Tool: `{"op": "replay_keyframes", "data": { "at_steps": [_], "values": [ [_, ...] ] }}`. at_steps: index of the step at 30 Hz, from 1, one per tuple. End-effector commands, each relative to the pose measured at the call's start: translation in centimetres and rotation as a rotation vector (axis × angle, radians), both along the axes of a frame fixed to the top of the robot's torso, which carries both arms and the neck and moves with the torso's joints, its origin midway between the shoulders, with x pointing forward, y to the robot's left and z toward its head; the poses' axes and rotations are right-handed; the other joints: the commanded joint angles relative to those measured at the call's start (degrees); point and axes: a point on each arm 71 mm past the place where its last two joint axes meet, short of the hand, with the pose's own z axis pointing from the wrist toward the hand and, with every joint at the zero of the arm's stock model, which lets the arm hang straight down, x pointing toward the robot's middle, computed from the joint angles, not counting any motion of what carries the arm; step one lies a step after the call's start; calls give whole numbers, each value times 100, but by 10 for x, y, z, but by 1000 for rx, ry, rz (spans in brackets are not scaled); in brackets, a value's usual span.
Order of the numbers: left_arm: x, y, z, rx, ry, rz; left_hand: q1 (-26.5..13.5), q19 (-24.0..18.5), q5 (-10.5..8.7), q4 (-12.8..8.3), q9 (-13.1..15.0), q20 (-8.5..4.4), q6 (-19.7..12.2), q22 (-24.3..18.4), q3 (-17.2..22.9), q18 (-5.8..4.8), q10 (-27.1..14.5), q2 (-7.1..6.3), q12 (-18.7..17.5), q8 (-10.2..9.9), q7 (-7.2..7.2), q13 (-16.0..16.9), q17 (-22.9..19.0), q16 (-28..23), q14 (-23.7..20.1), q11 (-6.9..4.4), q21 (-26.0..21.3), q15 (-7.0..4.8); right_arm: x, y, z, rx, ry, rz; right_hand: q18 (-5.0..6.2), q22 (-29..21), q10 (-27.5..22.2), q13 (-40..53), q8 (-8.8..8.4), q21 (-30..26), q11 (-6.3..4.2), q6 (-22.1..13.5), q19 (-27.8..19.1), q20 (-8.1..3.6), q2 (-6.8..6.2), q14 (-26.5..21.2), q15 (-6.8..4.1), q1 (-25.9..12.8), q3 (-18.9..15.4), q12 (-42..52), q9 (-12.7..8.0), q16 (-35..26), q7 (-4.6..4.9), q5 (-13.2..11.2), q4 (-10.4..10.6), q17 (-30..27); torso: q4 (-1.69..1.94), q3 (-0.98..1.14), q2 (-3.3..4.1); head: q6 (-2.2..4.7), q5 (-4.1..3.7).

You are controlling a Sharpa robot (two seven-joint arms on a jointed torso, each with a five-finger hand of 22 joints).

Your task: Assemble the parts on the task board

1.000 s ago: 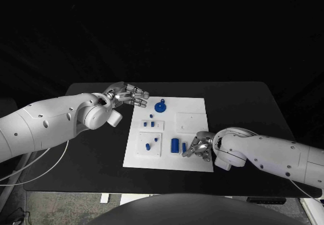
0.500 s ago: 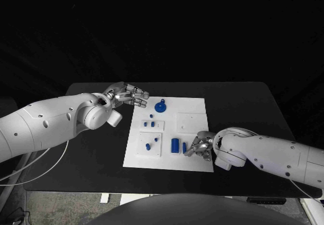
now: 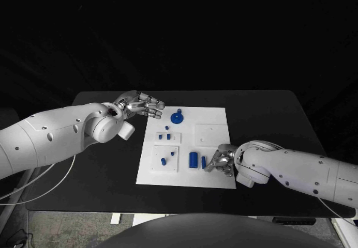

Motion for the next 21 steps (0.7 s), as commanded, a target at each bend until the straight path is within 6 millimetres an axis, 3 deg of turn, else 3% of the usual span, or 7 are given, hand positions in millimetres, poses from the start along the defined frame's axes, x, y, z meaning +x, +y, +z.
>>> {"op": "replay_keyframes", "data": {
  "at_steps": [1, 11, 16, 18, 21],
  "values": [
    [-1, -2, 1, -7, 0, -17, -7, 26, 17, 39, 3, 22, -57, -6, 3, 49, -26, 33, 27, 24, 3, -5, -4, -17, -24, 23, 28, 2, 2, -4, 0, -29, -13, -22, -12, 392, 14, 6, -15, 15, -37, 21, 68, -8, -9, 25, -27, -34, -73, 19, 5, 28, -17, 58, 11, -11, 1, 0, 2, 1, -1],
    [-1, -3, 0, -7, 3, -21, -7, 26, 17, 39, 3, 22, -57, -6, 3, 49, -26, 33, 27, 24, 3, -5, -4, -17, -24, 23, 28, 2, 0, -4, -3, -57, 31, -8, -20, 393, 14, 15, -16, 14, -36, 23, 66, -5, 7, 23, -24, -26, -214, 24, 4, 46, -17, 202, -39, -16, 4, -3, 1, 1, -5],
    [-1, -3, 0, -6, 4, -22, -7, 26, 17, 39, 3, 22, -57, -6, 3, 49, -26, 33, 27, 24, 3, -5, -4, -17, -24, 23, 28, 2, -1, -4, -5, -69, 57, 6, -26, 391, 7, 13, -17, 5, -35, 27, 60, -5, -44, 19, -23, -50, -324, 14, 3, 40, -19, 665, -100, -26, 4, -3, 1, 1, -5],
    [-1, -2, 0, -6, 5, -22, -7, 26, 17, 39, 3, 22, -57, -6, 3, 49, -26, 33, 27, 24, 3, -5, -4, -17, -24, 23, 28, 2, -2, -4, -5, -64, 66, 14, -26, 386, 0, 11, -15, -13, -34, 30, 54, -5, -132, 17, -23, -81, -461, 7, -1, 37, -13, 1013, -117, -28, 6, -3, 1, 1, -4],
    [-1, -2, 0, -5, 5, -22, -7, 26, 17, 39, 3, 22, -57, -6, 3, 49, -26, 33, 27, 24, 3, -5, -4, -17, -24, 23, 28, 2, -2, -3, -5, -51, 73, 20, -25, 382, -10, 7, -17, -33, -31, 25, 48, -4, -188, 13, -21, -74, -683, -3, -18, 21, -8, 1151, -106, -40, 2, -2, 0, 1, -1]
  ]
}}
